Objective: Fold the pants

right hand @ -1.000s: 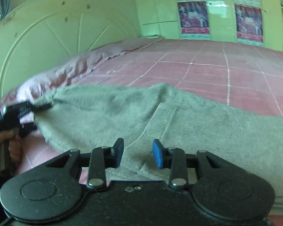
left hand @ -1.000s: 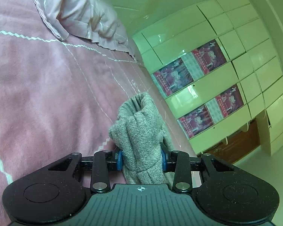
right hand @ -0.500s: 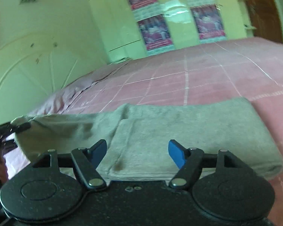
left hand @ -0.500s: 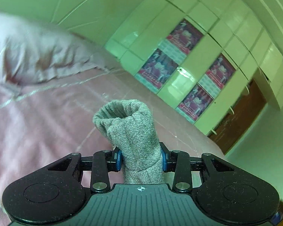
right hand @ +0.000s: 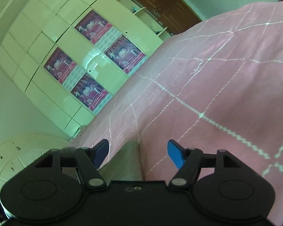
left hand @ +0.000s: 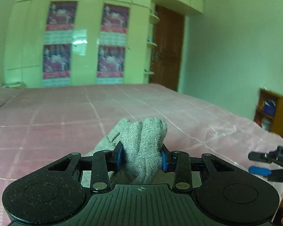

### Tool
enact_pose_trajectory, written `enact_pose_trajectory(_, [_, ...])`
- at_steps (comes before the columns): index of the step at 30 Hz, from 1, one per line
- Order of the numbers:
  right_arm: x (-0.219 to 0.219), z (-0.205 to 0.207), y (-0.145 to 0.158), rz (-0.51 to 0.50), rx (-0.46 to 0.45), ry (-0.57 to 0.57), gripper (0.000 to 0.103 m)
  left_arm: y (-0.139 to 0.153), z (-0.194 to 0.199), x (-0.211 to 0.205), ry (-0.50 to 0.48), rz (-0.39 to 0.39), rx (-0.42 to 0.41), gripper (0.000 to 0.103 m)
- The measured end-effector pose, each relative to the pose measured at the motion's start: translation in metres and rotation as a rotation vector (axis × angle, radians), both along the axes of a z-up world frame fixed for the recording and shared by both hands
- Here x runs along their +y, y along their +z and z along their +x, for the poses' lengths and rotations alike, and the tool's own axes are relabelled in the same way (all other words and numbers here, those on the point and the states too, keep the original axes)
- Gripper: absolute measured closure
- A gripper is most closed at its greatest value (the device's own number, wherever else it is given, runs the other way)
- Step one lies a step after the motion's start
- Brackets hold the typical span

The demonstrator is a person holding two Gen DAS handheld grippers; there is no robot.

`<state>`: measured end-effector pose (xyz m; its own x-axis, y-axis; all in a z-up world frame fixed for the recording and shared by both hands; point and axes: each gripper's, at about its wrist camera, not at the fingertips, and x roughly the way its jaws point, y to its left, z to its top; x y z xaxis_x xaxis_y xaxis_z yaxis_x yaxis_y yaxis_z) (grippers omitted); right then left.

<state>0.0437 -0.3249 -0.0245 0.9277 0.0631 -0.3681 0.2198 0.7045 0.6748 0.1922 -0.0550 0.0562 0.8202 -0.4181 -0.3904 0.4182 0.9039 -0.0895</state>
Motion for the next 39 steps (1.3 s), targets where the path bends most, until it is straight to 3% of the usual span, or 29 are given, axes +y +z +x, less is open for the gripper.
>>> enact_pose_trajectory(2, [-0.018, -0.003, -0.008, 0.027, 0.008, -0.038, 0.04, -0.025, 0.01, -0.048, -0.102, 0.013, 0.107, 0.036])
enact_pose_trajectory(3, [-0.023, -0.004, -0.013, 0.05, 0.018, -0.047, 0.04, -0.035, 0.008, -0.063, -0.147, -0.011, 0.151, 0.017])
enact_pose_trajectory(4, [-0.027, -0.003, -0.016, 0.075, 0.031, -0.039, 0.04, -0.039, 0.002, -0.071, -0.162, 0.005, 0.17, 0.009])
enact_pose_trajectory(6, [-0.027, -0.001, -0.016, 0.087, 0.009, 0.011, 0.04, -0.033, -0.022, -0.069, -0.066, 0.077, 0.112, 0.009])
enact_pose_trajectory(9, [-0.013, 0.012, -0.017, 0.178, -0.028, 0.145, 0.04, -0.018, -0.054, -0.023, -0.032, 0.03, 0.09, 0.009])
enact_pose_trajectory(13, [0.028, 0.045, -0.024, 0.295, -0.001, 0.323, 0.041, -0.024, -0.087, 0.047, 0.101, 0.074, 0.047, 0.009])
enact_pose_trajectory(17, [0.058, 0.068, -0.035, 0.313, 0.117, 0.333, 0.044, -0.045, -0.112, 0.108, 0.239, 0.106, 0.095, 0.009])
enact_pose_trajectory(20, [0.069, 0.069, -0.04, 0.31, 0.137, 0.324, 0.044, -0.064, -0.121, 0.141, 0.317, 0.101, 0.139, 0.009])
enact_pose_trajectory(24, [0.076, 0.063, -0.036, 0.277, 0.129, 0.301, 0.044, -0.082, -0.117, 0.159, 0.387, 0.075, 0.172, 0.009])
enact_pose_trajectory(28, [0.076, 0.062, -0.036, 0.266, 0.137, 0.289, 0.044, -0.094, -0.098, 0.156, 0.389, 0.067, 0.211, 0.009])
enact_pose_trajectory(39, [0.095, 0.063, -0.029, 0.221, 0.161, 0.295, 0.043, -0.104, -0.081, 0.147, 0.426, 0.055, 0.195, 0.009])
